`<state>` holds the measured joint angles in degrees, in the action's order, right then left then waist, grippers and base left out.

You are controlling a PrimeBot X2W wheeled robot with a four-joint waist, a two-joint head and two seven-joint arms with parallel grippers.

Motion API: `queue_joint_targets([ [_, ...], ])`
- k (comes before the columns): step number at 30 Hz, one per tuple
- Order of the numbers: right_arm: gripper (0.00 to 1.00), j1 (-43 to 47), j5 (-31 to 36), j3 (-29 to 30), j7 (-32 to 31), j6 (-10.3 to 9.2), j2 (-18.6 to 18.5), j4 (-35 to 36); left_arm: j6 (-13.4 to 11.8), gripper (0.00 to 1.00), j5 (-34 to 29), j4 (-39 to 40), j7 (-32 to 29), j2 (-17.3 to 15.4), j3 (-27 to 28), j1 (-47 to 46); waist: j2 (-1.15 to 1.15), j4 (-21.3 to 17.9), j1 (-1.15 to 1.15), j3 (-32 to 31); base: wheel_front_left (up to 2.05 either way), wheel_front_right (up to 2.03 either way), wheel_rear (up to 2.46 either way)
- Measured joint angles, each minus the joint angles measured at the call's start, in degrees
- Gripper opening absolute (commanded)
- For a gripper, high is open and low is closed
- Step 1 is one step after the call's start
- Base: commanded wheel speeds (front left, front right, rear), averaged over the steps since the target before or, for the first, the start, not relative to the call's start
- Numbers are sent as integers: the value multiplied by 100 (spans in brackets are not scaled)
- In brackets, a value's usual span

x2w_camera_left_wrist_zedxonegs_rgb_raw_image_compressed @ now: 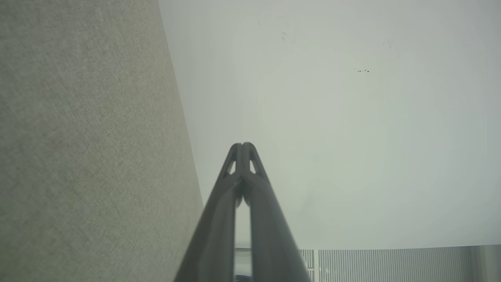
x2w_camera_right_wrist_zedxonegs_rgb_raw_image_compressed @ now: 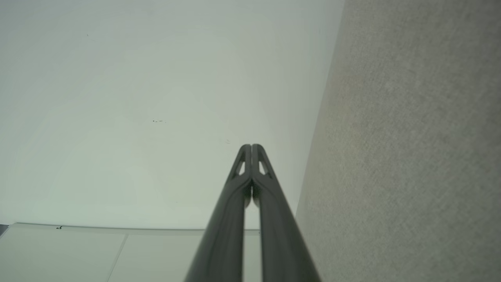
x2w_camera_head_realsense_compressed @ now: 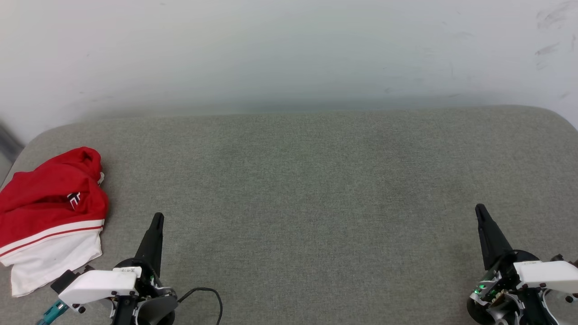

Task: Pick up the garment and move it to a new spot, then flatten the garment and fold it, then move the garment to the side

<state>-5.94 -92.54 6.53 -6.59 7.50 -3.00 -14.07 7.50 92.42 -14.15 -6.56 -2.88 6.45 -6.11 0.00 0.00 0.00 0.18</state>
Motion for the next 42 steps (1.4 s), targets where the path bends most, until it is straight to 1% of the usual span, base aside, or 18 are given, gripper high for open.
queue_joint_targets([
  [10,0,0,0,0,-1,0,0,0,0,0,0,0,0,0,2,0,0,0,0,0,0,0,0],
  [11,100,10,-1,-1,0,0,0,-19,0,100,0,-23,1,1,-4,7,0,0,0,0,0,0,0],
  [16,100,243,1,-13,38,-1,2,-220,-2,100,-1,-205,41,19,-37,228,0,0,0,1,0,0,0],
  [21,100,255,192,-20,167,-1,2,-168,-1,100,-86,-76,189,20,-49,240,0,0,0,6,0,0,0],
  [23,100,255,319,-4,235,-1,2,-125,-1,100,-222,-54,243,20,-31,241,0,1,0,8,0,0,0],
  [25,100,255,493,19,288,-1,3,-76,-19,100,-402,-37,294,20,13,243,0,1,0,11,0,0,0],
  [32,100,256,1348,115,466,-1,4,226,-215,100,-1223,221,481,19,99,243,0,5,0,27,0,0,0],
  [39,100,274,2243,52,638,-1,4,560,-533,100,-2139,570,644,18,3,250,0,13,0,43,0,0,0],
  [42,100,280,2685,9,708,-1,5,708,-705,100,-2541,688,713,18,-57,285,0,18,0,50,0,0,0],
])
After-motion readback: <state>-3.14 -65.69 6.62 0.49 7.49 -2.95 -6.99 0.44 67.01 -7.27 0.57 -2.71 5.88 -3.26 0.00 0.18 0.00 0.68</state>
